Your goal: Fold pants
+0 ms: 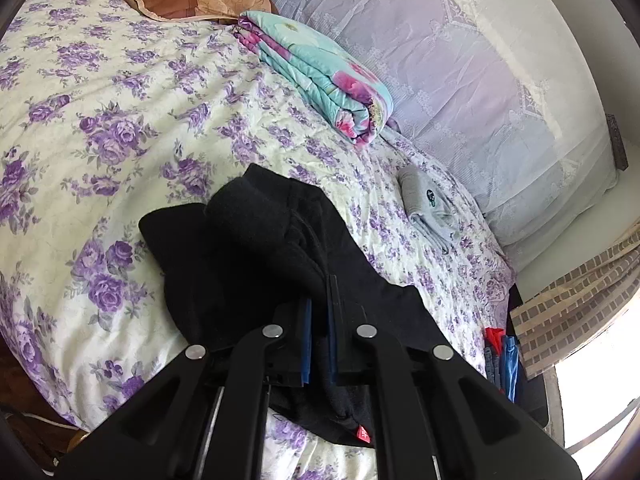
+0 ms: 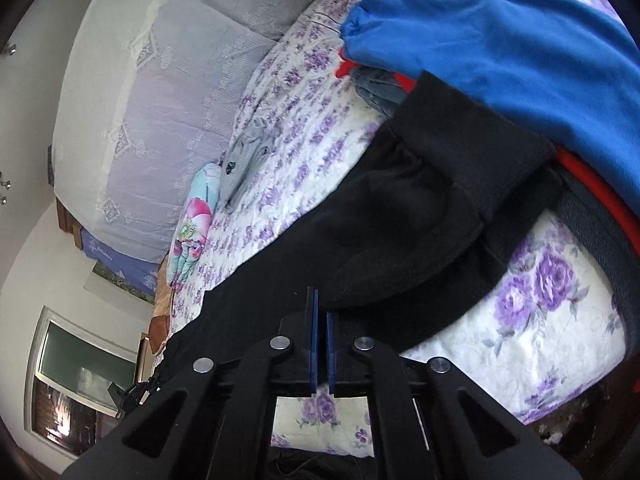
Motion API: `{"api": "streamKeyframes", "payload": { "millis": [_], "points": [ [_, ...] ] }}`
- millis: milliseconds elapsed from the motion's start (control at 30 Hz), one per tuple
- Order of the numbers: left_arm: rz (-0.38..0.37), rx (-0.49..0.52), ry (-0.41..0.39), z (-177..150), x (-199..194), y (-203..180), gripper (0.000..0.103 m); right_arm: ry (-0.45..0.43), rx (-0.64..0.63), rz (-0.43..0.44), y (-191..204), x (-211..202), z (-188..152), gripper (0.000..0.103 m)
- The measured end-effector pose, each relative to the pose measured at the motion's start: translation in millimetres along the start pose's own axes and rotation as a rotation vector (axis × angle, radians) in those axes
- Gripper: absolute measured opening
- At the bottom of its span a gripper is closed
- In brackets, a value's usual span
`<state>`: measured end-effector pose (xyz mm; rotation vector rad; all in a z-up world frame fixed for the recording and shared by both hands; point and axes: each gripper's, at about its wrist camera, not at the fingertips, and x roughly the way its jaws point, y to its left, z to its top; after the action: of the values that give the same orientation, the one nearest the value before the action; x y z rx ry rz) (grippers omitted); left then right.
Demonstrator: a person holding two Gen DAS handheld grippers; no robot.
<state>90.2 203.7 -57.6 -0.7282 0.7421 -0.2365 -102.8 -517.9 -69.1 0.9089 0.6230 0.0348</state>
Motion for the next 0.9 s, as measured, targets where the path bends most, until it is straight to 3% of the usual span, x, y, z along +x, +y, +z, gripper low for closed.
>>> {"api": "streamKeyframes", "payload": {
  "millis": [233,467,667,900],
  "points": [
    [-0.031,-0.034,-0.031,17,-12,-9,0.005,-0.066,-0.026,0.091,24,-2,47,0.003],
    [-0.028,-0.007,-0.068,50,-15,-39,0.005,-0.094,-0.051,0.101,45,27,108,0.003],
    [0.041,0.079,-0.073,94,24,-86,0.005,-0.080,-0.067,0.048,60,86,177,0.003],
    [0.125,0.094,-0.057,154,109,-116,0.005,-0.045,-0.083,-0.057,69,180,246,0.003]
  ]
}}
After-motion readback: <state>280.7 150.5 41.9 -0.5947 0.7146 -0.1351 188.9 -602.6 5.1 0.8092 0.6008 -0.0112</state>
